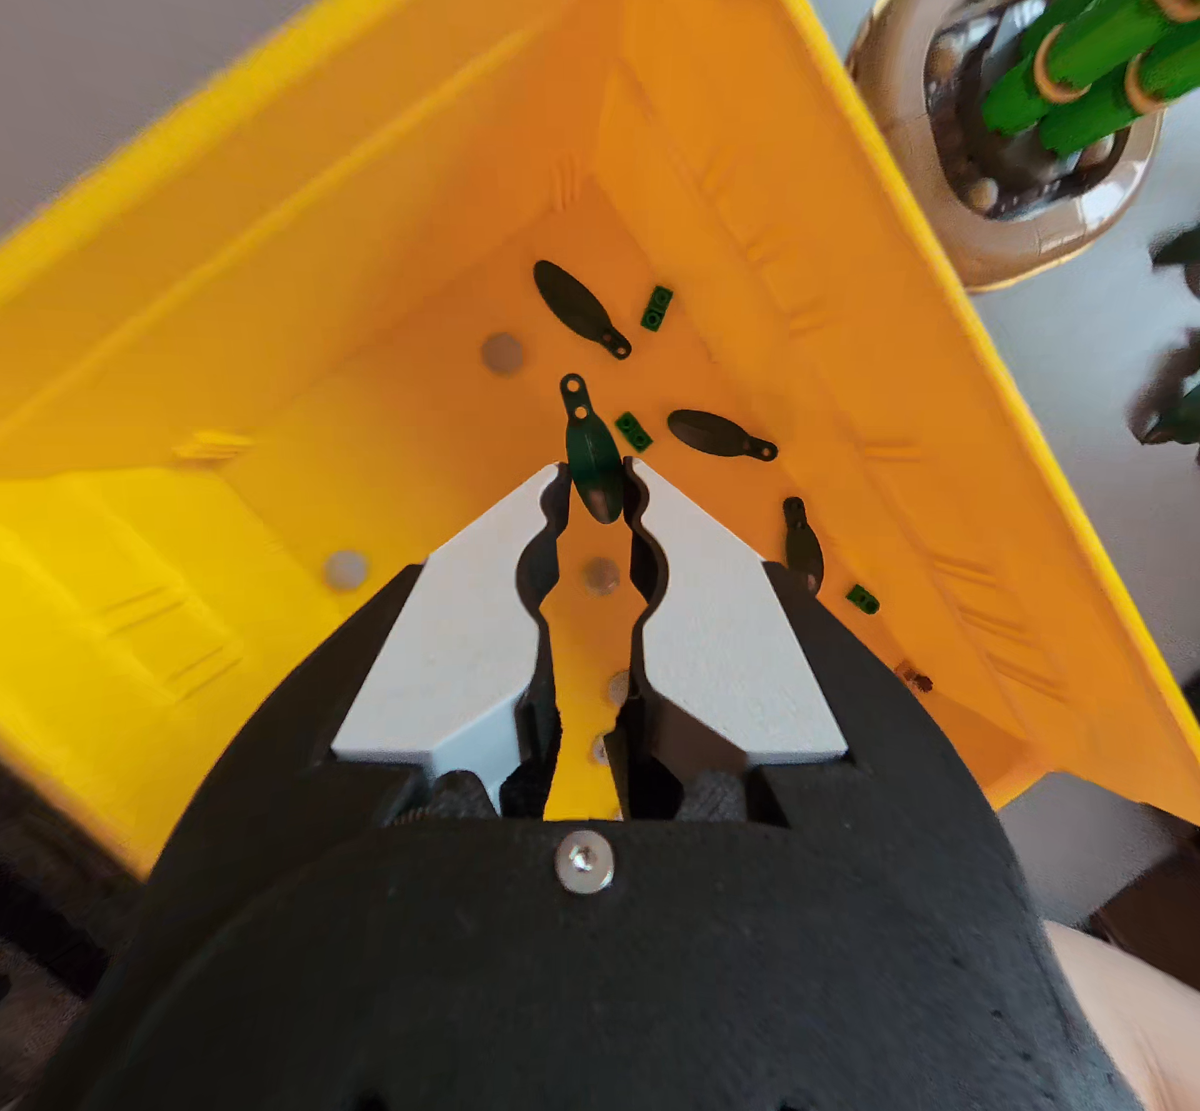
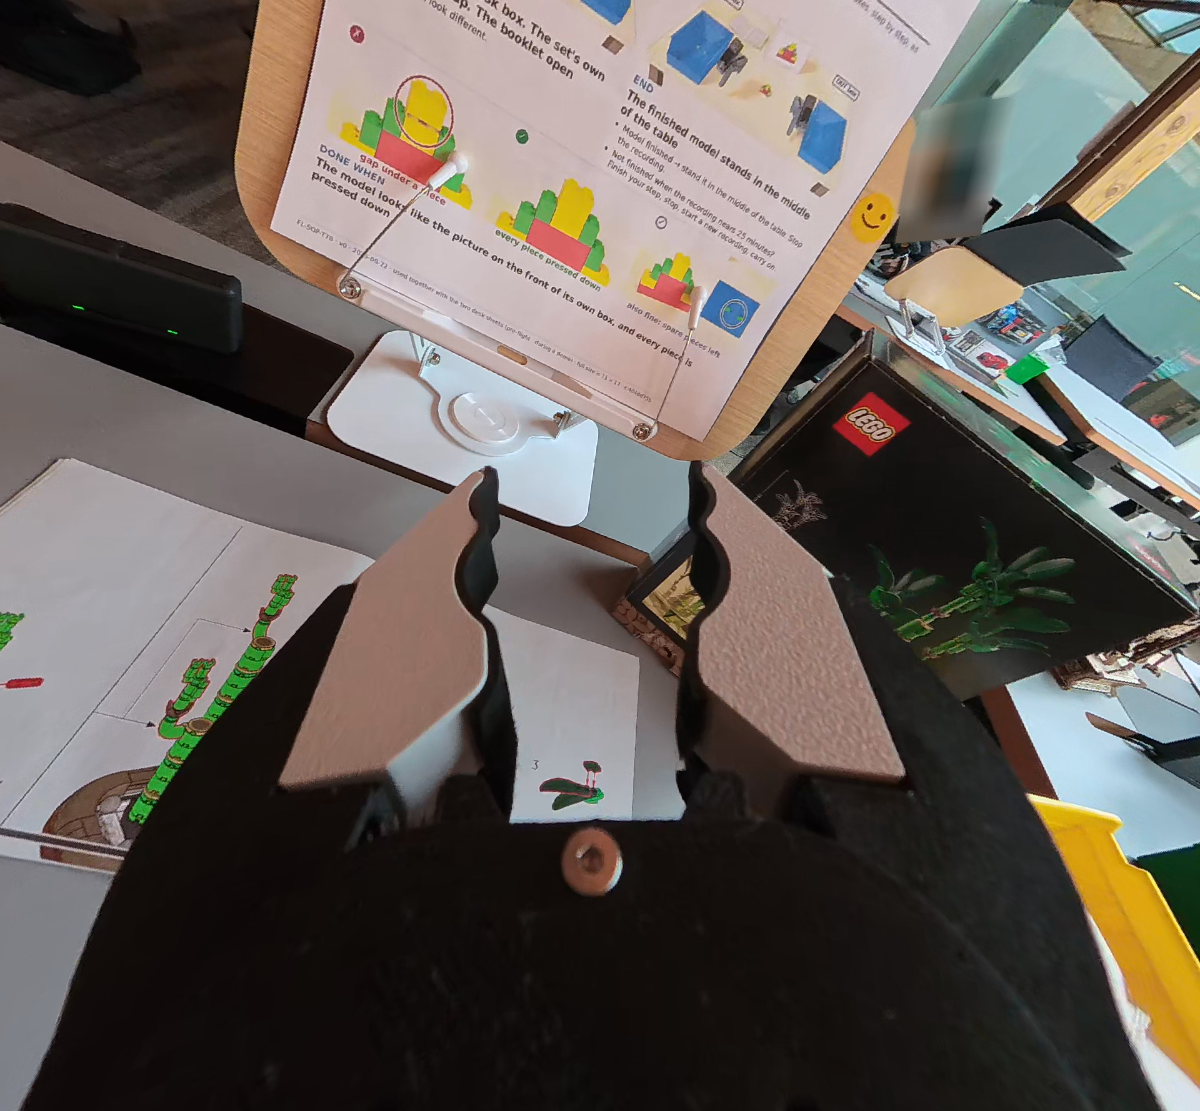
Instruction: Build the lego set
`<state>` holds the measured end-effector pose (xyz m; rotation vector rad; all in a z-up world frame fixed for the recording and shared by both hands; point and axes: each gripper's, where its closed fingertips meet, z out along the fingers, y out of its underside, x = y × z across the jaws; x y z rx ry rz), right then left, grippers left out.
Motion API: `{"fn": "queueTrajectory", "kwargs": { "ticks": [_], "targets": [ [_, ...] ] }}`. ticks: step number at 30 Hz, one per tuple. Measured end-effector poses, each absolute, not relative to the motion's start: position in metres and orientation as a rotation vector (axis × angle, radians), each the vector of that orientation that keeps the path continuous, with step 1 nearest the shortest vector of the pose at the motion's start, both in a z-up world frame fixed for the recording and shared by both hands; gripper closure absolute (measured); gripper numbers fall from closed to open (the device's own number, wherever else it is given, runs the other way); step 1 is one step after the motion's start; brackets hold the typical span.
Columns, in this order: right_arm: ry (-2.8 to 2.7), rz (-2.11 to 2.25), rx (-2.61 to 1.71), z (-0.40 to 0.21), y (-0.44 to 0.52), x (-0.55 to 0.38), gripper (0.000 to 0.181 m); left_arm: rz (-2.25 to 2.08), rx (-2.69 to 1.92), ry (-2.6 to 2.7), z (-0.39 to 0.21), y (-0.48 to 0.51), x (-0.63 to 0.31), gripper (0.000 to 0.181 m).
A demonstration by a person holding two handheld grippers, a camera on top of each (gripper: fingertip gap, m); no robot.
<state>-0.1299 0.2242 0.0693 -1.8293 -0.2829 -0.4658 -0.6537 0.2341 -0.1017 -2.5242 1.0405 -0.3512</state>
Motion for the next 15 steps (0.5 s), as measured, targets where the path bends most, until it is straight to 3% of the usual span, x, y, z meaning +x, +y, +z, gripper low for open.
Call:
{"fn": "queueTrajectory", "kwargs": {
  "ticks": [5,9,12,15],
  "targets": [
    [-0.287,-0.402,-1.809,0.076,0.221,-0.129,0.121,-0.304,-2.188,0.595,0.021,0.242,-0.651,0.167],
    [-0.247,-0.366,-1.807,0.08,0.218,-0.116,0.119,-0.47,-1.875,0.783,0.101,0.16,-0.575,0.168],
    [-0.221,-0.337,-1.799,0.088,0.213,-0.105,0.118,-0.559,-1.746,1.1,0.101,0.087,-0.497,0.167],
    [-0.219,-0.311,-1.763,0.103,0.202,-0.095,0.118,-0.634,-1.773,1.379,0.047,0.04,-0.413,0.168]
  ]
}}
